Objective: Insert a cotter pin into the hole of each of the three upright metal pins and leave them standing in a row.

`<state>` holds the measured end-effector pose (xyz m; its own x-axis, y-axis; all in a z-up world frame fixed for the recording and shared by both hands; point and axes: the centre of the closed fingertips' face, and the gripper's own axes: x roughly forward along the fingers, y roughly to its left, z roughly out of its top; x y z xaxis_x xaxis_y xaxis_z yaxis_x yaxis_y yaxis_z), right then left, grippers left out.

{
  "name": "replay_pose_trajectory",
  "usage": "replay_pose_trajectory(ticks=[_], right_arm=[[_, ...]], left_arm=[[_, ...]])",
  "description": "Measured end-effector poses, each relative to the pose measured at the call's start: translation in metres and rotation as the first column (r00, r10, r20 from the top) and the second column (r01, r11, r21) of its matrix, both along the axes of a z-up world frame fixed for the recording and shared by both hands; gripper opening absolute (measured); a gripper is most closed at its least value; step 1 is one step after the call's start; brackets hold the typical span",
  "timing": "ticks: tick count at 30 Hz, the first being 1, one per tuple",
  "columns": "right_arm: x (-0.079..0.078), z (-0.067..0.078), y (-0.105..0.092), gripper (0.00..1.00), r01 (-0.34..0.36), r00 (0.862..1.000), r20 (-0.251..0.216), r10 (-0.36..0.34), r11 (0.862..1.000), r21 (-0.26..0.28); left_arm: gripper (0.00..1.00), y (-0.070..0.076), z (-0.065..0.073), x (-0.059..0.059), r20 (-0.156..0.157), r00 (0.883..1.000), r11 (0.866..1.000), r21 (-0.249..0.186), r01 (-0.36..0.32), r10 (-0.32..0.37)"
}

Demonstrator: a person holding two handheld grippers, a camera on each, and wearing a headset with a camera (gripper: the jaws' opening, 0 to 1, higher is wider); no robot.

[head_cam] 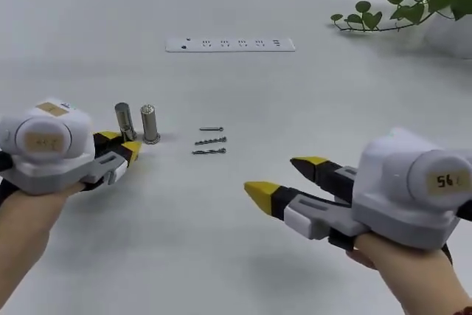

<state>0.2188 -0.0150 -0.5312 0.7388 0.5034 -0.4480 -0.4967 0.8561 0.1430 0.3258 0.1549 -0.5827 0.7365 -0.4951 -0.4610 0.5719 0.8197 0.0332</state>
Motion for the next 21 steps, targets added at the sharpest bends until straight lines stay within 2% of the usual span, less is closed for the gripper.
replay_pose_trajectory(ticks=[10, 15, 21], right_arm=[[0.001, 0.003, 0.010, 0.45, -0.015, 1.000, 0.004, 0.015, 0.999, 0.029], [0.001, 0.007, 0.009, 0.45, -0.009, 1.000, 0.011, 0.009, 0.999, 0.036], [0.001, 0.011, 0.007, 0.43, 0.006, 1.000, 0.016, -0.007, 0.999, 0.052]], left_arm=[[0.06, 0.000, 0.000, 0.000, -0.004, 0.999, 0.999, -0.008, -0.042, 0.042], [0.06, -0.002, 0.000, -0.003, -0.002, 0.998, 0.998, 0.011, -0.059, 0.059], [0.06, -0.005, 0.001, -0.008, -0.009, 0.996, 0.996, -0.005, -0.094, 0.094]])
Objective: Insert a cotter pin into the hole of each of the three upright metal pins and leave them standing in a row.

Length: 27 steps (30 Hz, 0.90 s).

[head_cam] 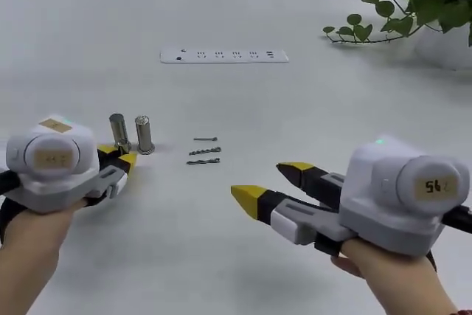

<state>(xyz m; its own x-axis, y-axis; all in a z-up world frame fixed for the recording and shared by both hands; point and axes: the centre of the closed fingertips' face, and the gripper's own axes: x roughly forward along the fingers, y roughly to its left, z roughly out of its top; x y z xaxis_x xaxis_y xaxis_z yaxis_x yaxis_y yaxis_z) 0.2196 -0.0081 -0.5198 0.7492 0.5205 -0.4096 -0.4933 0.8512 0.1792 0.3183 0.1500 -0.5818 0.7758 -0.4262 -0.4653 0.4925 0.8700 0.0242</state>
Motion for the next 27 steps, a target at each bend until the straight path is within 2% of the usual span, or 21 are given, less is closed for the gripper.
replay_pose_trajectory(ticks=[4, 13, 19, 21, 25, 27], right_arm=[[-0.003, 0.001, 0.000, 0.43, 0.001, 1.000, -0.001, -0.001, 1.000, 0.001], [-0.008, 0.003, -0.003, 0.42, 0.002, 1.000, 0.003, -0.002, 1.000, 0.005], [-0.011, 0.004, -0.004, 0.42, 0.002, 1.000, -0.002, -0.001, 1.000, 0.015], [-0.012, 0.003, -0.003, 0.42, -0.001, 1.000, -0.004, 0.002, 1.000, 0.014], [-0.012, 0.003, -0.004, 0.42, -0.003, 1.000, -0.005, 0.003, 1.000, 0.019], [-0.013, 0.002, -0.005, 0.41, -0.001, 1.000, -0.010, 0.001, 1.000, 0.020]], left_arm=[[0.06, -0.009, 0.005, -0.006, -0.005, 1.000, 0.999, -0.036, -0.002, 0.002], [0.06, -0.032, 0.007, -0.022, -0.012, 1.000, 0.998, -0.058, 0.016, -0.017], [0.06, -0.041, 0.003, -0.027, -0.024, 1.000, 0.997, -0.075, 0.006, -0.007], [0.06, -0.043, 0.002, -0.028, -0.027, 1.000, 0.997, -0.077, 0.006, -0.009], [0.06, -0.048, -0.004, -0.030, -0.034, 0.999, 0.998, -0.053, 0.020, -0.022], [0.06, -0.047, -0.003, -0.030, -0.025, 1.000, 0.998, -0.060, 0.017, -0.019]])
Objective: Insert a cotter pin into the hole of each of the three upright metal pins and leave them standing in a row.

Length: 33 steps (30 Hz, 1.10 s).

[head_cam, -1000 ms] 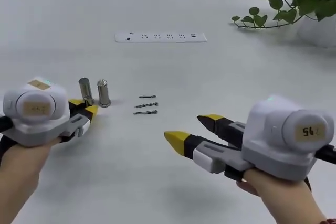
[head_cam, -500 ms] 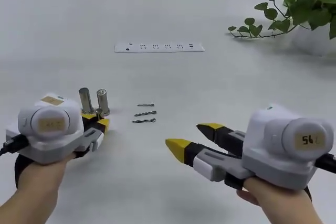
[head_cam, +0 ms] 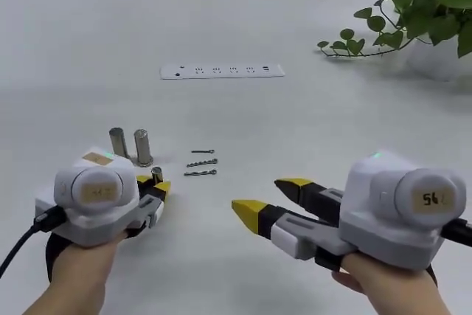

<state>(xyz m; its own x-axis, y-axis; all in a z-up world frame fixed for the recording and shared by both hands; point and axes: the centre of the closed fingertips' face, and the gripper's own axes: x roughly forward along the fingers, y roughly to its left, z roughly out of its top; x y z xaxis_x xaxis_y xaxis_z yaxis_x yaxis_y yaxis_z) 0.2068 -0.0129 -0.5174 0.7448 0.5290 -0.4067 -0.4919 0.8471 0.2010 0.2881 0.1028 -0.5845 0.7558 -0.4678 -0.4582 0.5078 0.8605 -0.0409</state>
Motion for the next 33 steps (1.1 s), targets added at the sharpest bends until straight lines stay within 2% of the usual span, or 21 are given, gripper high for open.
replay_pose_trajectory(ticks=[4, 10, 12, 17, 23, 27, 28, 29, 30, 32, 33], right_arm=[[-0.001, -0.002, -0.002, 0.41, 0.001, 1.000, -0.007, -0.001, 1.000, 0.000], [-0.002, -0.005, -0.002, 0.39, 0.001, 1.000, -0.025, -0.001, 1.000, 0.008], [-0.003, -0.007, -0.002, 0.39, 0.003, 0.999, -0.047, -0.002, 1.000, 0.020], [-0.004, -0.008, -0.001, 0.37, -0.006, 0.999, -0.049, 0.007, 1.000, 0.018], [0.000, -0.009, -0.002, 0.36, -0.019, 0.998, -0.059, 0.019, 1.000, 0.006], [0.007, -0.007, -0.002, 0.31, -0.042, 0.997, -0.073, 0.041, 0.999, -0.015], [0.011, -0.006, -0.002, 0.30, -0.055, 0.996, -0.073, 0.053, 0.998, -0.028], [0.014, -0.004, -0.001, 0.29, -0.063, 0.996, -0.068, 0.061, 0.997, -0.035], [0.018, -0.002, -0.001, 0.29, -0.074, 0.995, -0.063, 0.071, 0.996, -0.044], [0.026, 0.000, 0.000, 0.27, -0.084, 0.995, -0.061, 0.080, 0.995, -0.055], [0.027, 0.000, 0.000, 0.27, -0.085, 0.995, -0.061, 0.081, 0.995, -0.058]], left_arm=[[0.06, 0.000, 0.000, -0.001, 0.015, 1.000, 1.000, 0.021, 0.005, -0.006], [0.06, 0.001, 0.000, 0.001, 0.020, 1.000, 1.000, 0.024, -0.008, 0.007], [0.06, 0.000, -0.001, 0.001, 0.018, 1.000, 1.000, 0.024, -0.008, 0.008], [0.07, 0.002, -0.004, 0.002, 0.009, 1.000, 0.999, 0.033, -0.010, 0.010], [0.15, 0.002, -0.002, 0.001, 0.011, 1.000, 0.999, 0.031, -0.010, 0.009], [0.23, 0.002, 0.003, 0.000, 0.018, 1.000, 1.000, 0.019, -0.004, 0.003], [0.25, 0.001, 0.007, -0.002, 0.008, 1.000, 1.000, -0.001, -0.004, 0.004], [0.28, -0.002, 0.008, -0.005, -0.019, 1.000, 0.999, -0.044, -0.017, 0.016], [0.33, -0.003, 0.011, -0.007, -0.023, 1.000, 0.998, -0.068, -0.016, 0.014], [0.39, 0.001, 0.015, -0.008, 0.007, 1.000, 0.999, -0.042, -0.014, 0.014], [0.40, 0.001, 0.015, -0.009, 0.007, 1.000, 0.999, -0.038, -0.013, 0.013]])
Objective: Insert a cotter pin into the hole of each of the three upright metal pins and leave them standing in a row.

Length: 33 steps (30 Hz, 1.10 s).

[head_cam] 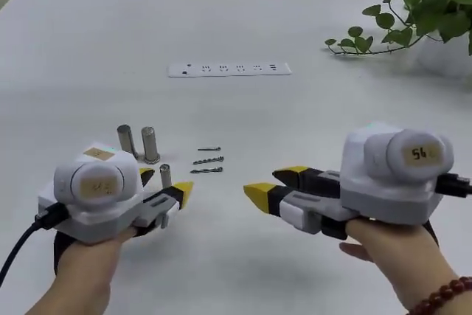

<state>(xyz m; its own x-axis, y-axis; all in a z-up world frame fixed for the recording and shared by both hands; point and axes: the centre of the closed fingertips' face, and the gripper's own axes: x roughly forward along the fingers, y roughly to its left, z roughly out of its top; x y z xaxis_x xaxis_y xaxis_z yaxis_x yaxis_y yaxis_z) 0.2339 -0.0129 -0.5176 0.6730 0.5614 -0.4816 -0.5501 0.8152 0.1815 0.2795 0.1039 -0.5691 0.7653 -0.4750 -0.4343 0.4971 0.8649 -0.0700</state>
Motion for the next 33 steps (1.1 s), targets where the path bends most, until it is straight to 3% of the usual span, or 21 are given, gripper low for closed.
replay_pose_trajectory(ticks=[6, 10, 16, 22, 26, 29, 33], right_arm=[[0.016, -0.005, 0.004, 0.27, -0.047, 0.999, -0.031, 0.045, 0.996, -0.072], [0.031, 0.000, 0.008, 0.26, -0.072, 0.997, -0.030, 0.069, 0.993, -0.091], [0.052, -0.001, 0.012, 0.23, -0.122, 0.992, -0.060, 0.115, 0.982, -0.141], [0.069, -0.011, 0.018, 0.21, -0.189, 0.981, -0.082, 0.176, 0.960, -0.205], [0.080, -0.024, 0.023, 0.20, -0.236, 0.969, -0.129, 0.210, 0.942, -0.239], [0.088, -0.032, 0.028, 0.20, -0.275, 0.959, -0.143, 0.245, 0.925, -0.261], [0.098, -0.043, 0.032, 0.20, -0.303, 0.950, -0.167, 0.263, 0.907, -0.292]], left_arm=[[0.51, 0.003, 0.009, -0.008, 0.006, 1.000, 1.000, 0.002, 0.010, -0.010], [0.56, 0.006, 0.009, -0.015, -0.008, 1.000, 1.000, 0.019, 0.019, -0.019], [0.69, 0.003, 0.016, -0.026, 0.002, 0.998, 0.998, 0.023, 0.059, -0.059], [0.81, 0.008, 0.023, -0.024, 0.011, 0.999, 0.999, 0.000, 0.035, -0.035], [0.84, 0.014, 0.024, -0.023, 0.008, 1.000, 1.000, 0.000, 0.025, -0.025], [0.88, 0.015, 0.023, -0.025, 0.021, 0.999, 0.998, 0.040, 0.044, -0.045], [0.92, 0.014, 0.024, -0.027, 0.028, 0.998, 0.997, 0.047, 0.060, -0.062]])
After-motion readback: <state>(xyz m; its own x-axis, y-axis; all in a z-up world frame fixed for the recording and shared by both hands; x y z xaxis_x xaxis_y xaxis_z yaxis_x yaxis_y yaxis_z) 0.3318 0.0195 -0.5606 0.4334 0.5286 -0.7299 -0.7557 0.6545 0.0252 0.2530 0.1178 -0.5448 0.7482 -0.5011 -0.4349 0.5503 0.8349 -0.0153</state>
